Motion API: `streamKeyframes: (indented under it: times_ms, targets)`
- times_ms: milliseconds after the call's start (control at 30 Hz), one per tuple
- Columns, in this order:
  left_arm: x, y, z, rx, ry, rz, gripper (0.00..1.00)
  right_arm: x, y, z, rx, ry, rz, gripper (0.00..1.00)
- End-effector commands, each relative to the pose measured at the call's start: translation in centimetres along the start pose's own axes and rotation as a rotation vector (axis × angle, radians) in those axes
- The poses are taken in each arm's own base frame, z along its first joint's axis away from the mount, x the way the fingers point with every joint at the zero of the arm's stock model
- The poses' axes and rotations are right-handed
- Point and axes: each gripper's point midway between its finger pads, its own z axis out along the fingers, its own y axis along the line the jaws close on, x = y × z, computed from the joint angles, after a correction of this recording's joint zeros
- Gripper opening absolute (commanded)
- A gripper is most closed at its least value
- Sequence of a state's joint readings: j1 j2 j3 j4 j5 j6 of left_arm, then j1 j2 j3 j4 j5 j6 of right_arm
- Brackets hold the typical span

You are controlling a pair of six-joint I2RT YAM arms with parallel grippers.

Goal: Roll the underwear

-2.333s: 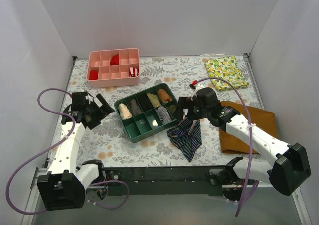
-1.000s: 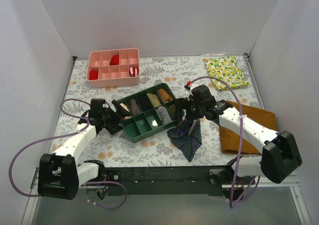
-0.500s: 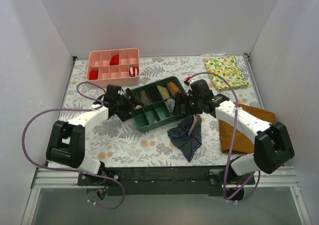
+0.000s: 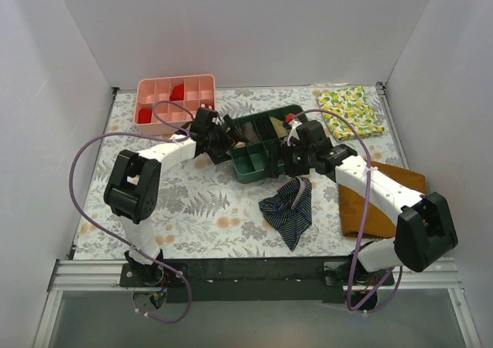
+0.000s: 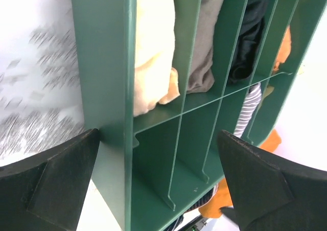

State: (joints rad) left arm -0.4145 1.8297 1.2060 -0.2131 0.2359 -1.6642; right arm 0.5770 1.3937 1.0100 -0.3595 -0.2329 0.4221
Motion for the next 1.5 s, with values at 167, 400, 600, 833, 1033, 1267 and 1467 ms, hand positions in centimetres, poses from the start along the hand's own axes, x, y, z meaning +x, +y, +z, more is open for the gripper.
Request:
streamKeyframes:
  times_ms: [167, 400, 600, 833, 1033, 1267, 1467]
  targets:
    - [-4.0, -8.2, 0.4, 0.168, -0.036, 0.175, 0.98, -1.6, -1.2, 2.0, 0.045, -0.014, -0.056, 0.98]
    - [-5.5, -10.9, -4.2, 0.188, -0.114, 0.279, 0.98, -3.8, -3.6, 3.9, 0.187, -0.009, -0.08, 0.99]
    - [-4.9, -11.5, -11.7, 0.215, -0.206, 0.355, 0.98, -5.1, -7.8, 4.1, 0.401, -0.01, -0.11, 0.99]
    - [-3.2, -8.5, -16.1, 0.169, -0.256, 0.378, 0.98, -3.0, -10.9, 4.1, 0.459, 0.035, -0.14, 0.98]
    - [-1.7, -6.8, -17.0, 0.159, -0.229, 0.379, 0.98, -6.9, -10.0, 6.1, 0.377, -0.075, -0.229, 0.99]
    - [-0.8, -4.4, -18.5, 0.103, -0.241, 0.395, 0.98, -9.7, -9.2, 9.8, 0.301, -0.048, -0.23, 0.99]
    - [0.2, -2.7, -18.9, 0.085, -0.234, 0.363, 0.98, -10.2, -7.4, 12.3, 0.187, -0.04, -0.169, 0.99]
